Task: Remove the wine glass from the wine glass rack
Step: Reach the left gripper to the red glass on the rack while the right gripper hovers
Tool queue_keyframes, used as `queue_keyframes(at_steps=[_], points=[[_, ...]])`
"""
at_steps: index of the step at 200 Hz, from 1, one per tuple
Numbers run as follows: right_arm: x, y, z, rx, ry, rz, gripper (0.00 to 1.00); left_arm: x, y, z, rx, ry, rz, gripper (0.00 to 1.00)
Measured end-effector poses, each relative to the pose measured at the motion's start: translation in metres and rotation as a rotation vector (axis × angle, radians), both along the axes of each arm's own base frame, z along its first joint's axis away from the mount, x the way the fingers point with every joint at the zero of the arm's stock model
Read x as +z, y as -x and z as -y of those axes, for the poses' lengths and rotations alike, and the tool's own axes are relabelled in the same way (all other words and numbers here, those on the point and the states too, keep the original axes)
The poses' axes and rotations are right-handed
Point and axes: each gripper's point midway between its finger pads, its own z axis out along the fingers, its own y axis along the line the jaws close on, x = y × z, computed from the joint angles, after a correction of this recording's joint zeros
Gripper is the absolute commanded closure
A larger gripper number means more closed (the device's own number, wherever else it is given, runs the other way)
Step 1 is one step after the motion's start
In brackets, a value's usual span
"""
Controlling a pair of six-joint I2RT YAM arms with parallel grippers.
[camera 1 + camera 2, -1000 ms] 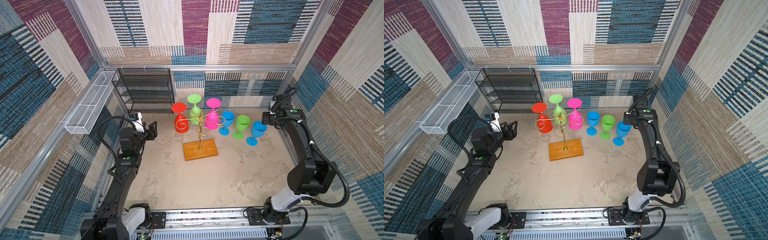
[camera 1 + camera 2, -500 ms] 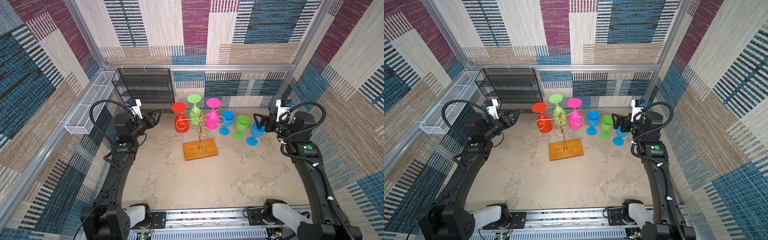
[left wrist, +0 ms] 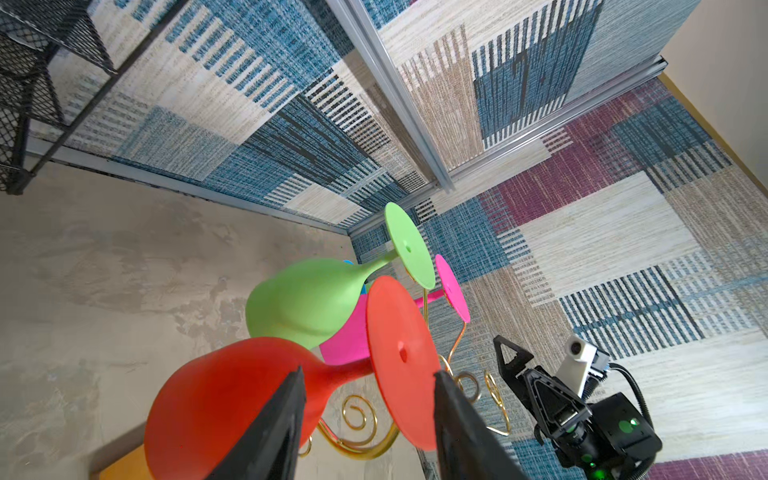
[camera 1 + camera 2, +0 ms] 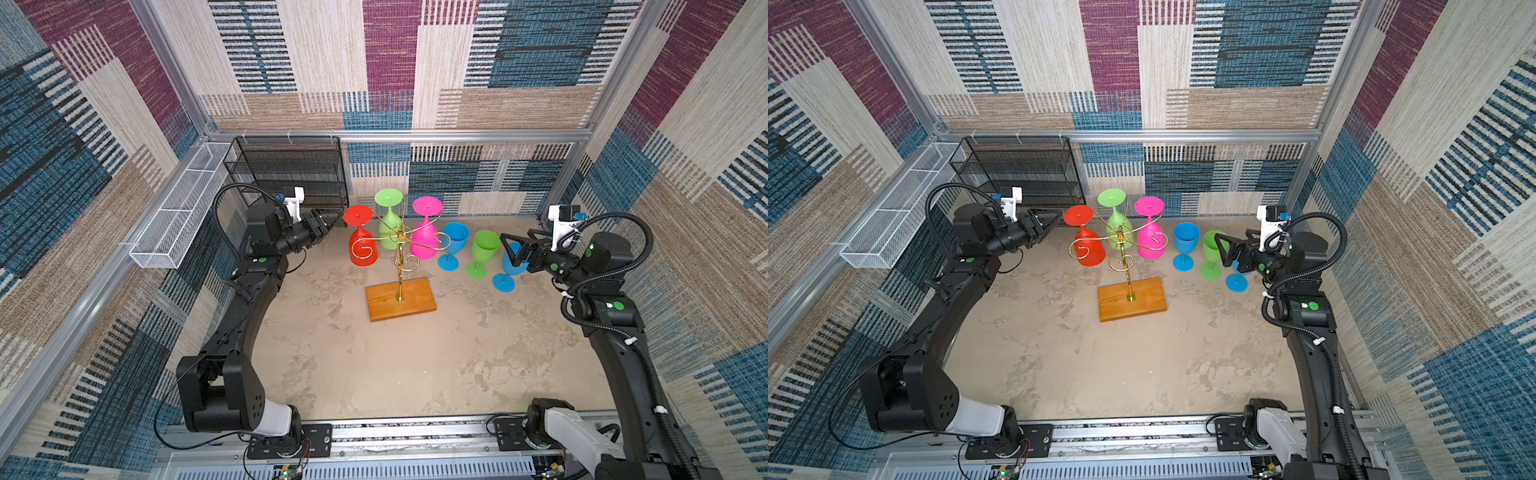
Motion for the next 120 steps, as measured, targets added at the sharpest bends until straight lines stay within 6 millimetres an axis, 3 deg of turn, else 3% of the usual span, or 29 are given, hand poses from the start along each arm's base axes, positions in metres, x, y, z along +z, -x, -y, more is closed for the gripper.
queue_keyframes(at_steps=[47, 120], points=[[-0.001, 0.002, -0.002, 0.009, -0.006, 0.001, 0.01, 0.002, -0.003, 0.018, -0.040, -0.003, -0.011, 0.53], [-0.004, 0.003, -0.004, 0.025, -0.017, -0.006, 0.01, 0.004, 0.001, 0.021, -0.048, -0.006, -0.010, 0.72]])
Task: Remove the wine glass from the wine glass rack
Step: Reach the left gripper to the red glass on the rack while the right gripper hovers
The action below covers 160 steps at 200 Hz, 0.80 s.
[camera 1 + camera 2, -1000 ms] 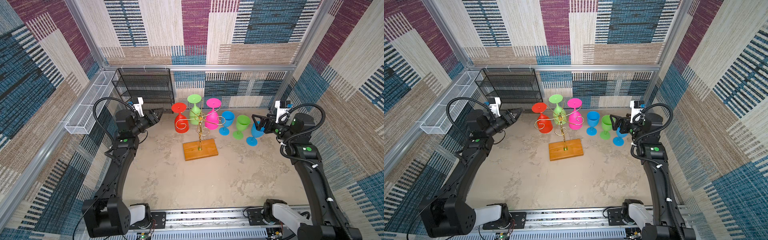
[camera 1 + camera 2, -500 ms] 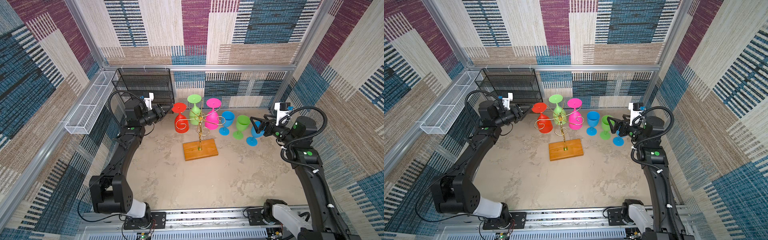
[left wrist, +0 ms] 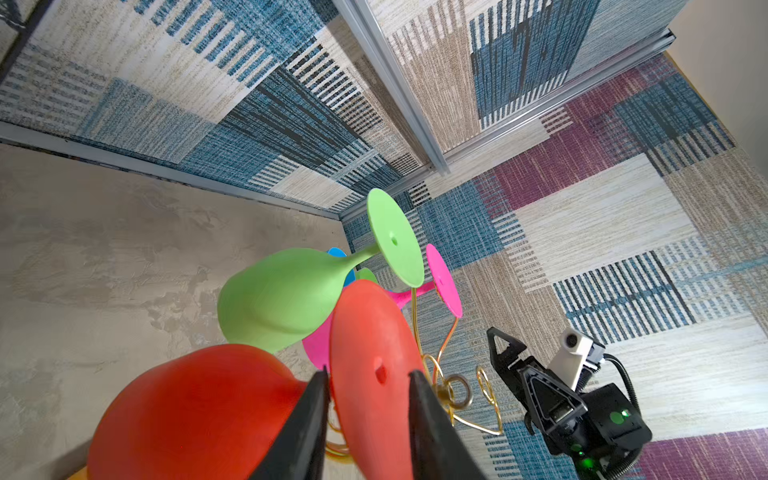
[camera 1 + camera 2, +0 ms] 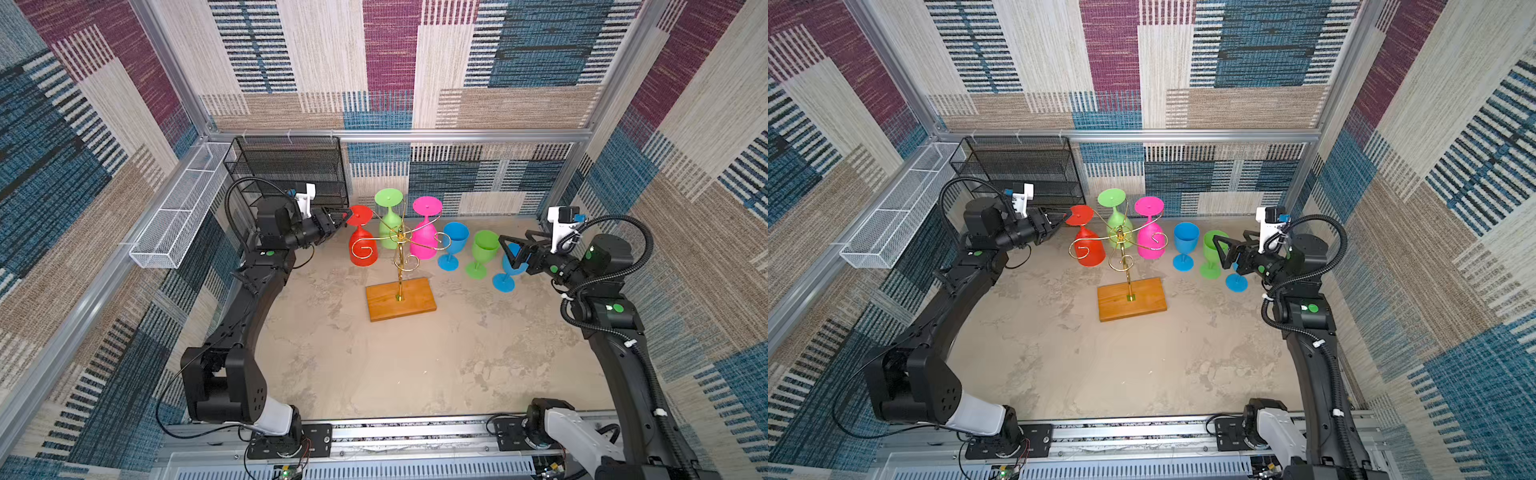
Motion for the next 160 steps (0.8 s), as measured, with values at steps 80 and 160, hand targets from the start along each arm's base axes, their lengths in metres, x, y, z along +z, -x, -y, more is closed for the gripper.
queue_keyframes(at_steps=[80, 160], points=[[-0.001, 0.001, -0.001, 0.007, -0.004, 0.004, 0.01, 0.007, 0.005, 0.000, 0.001, -0.007, 0.015, 0.87], [-0.003, 0.003, -0.002, 0.014, -0.012, -0.003, 0.01, 0.014, 0.009, -0.001, 0.002, 0.008, 0.023, 1.00]])
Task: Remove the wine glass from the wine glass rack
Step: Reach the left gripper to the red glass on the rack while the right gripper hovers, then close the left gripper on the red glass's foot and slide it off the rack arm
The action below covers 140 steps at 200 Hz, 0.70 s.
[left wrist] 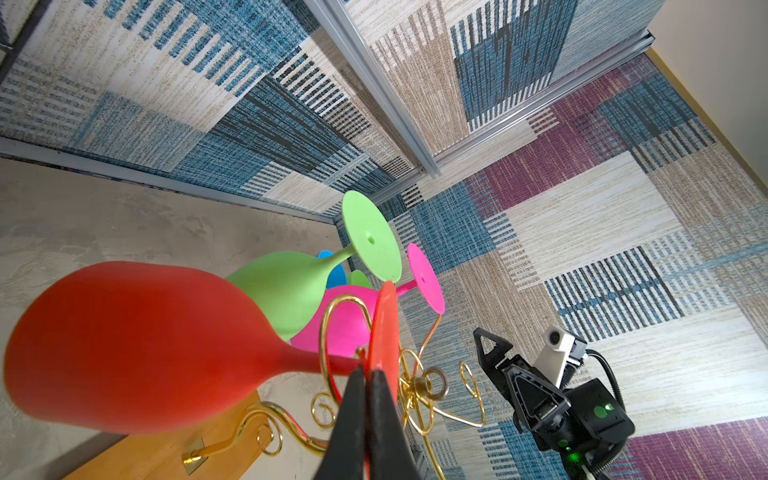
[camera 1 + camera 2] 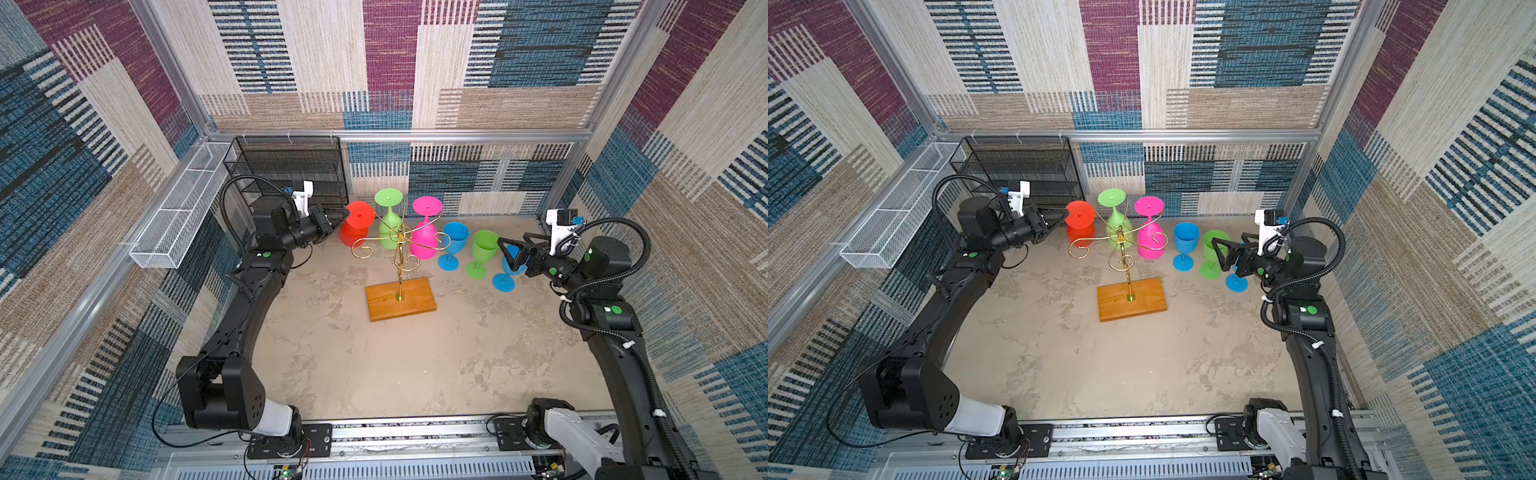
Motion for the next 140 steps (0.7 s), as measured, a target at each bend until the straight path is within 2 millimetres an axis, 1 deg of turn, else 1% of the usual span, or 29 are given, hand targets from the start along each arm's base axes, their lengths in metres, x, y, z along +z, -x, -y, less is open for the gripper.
queue_keyframes(at_steps=[65, 140], points=[[0.004, 0.003, -0.001, 0.000, -0.011, 0.005, 0.01, 0.012, -0.004, 0.000, 0.003, 0.070, -0.005, 1.00], [0.006, 0.006, -0.002, 0.008, -0.020, 0.007, 0.01, 0.013, -0.013, 0.002, 0.000, 0.120, -0.020, 1.00]])
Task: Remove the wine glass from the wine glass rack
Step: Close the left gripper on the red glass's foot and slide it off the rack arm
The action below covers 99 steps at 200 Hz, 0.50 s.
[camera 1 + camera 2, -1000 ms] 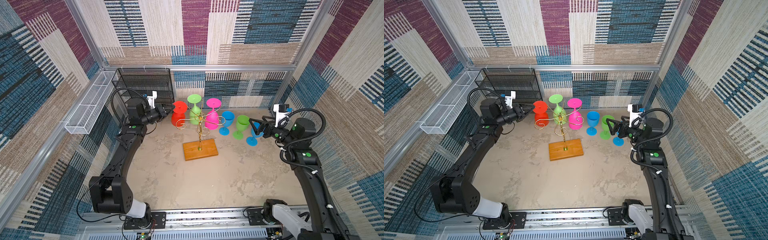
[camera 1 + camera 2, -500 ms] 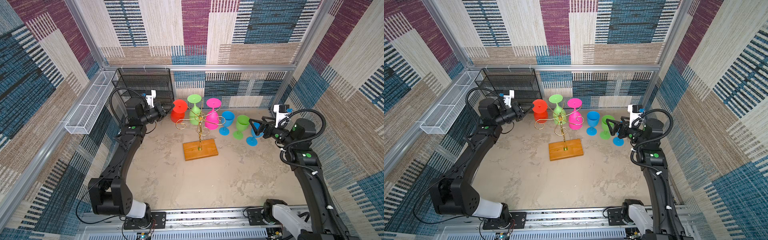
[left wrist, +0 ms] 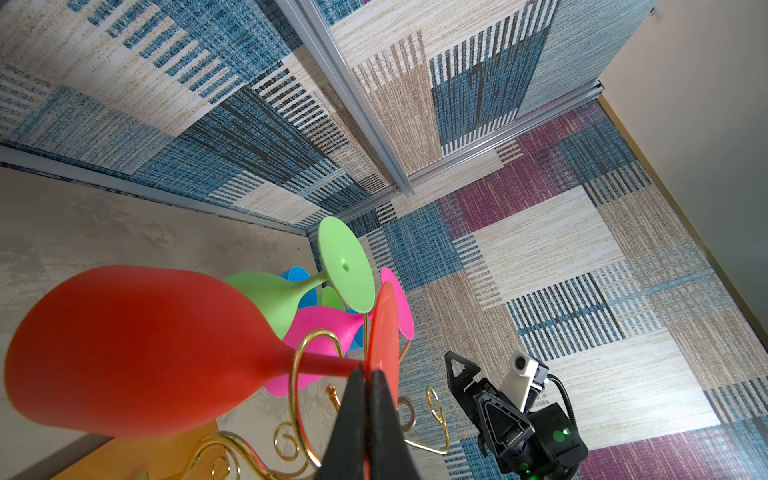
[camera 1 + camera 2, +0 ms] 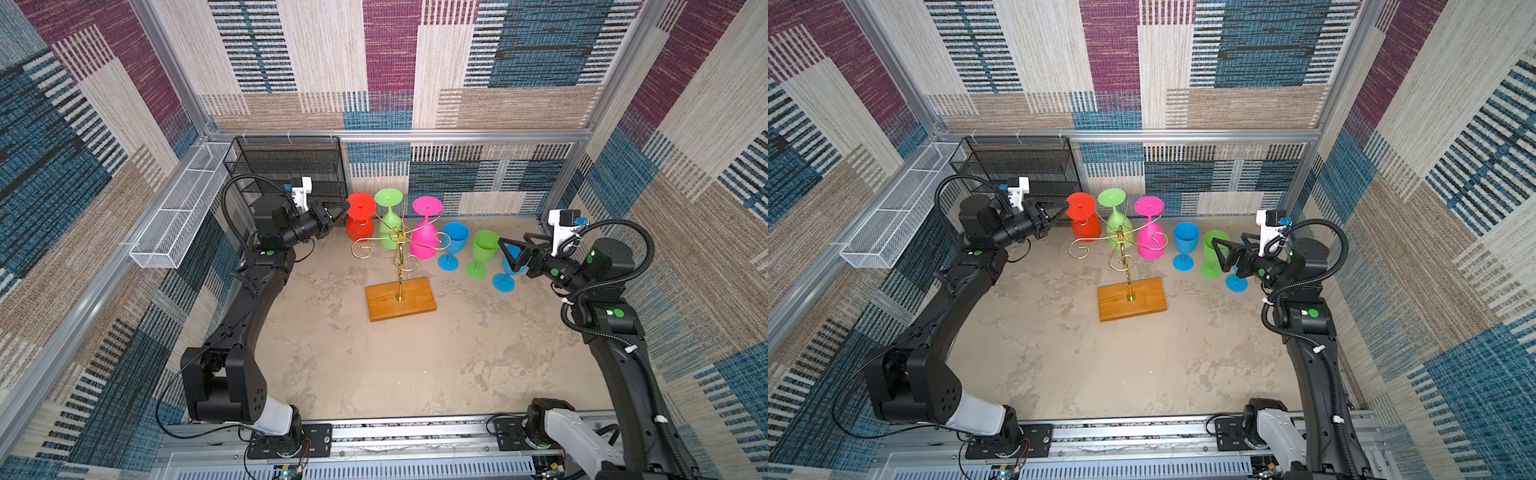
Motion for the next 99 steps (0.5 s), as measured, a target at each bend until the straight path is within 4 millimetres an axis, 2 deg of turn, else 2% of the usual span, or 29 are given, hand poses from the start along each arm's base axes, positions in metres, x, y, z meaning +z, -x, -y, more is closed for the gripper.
queue_keyframes(at_steps=[99], points=[[0.000, 0.002, -0.002, 0.014, -0.006, -0.002, 0.01, 0.002, 0.005, 0.016, -0.053, 0.012, 0.003, 1.00]])
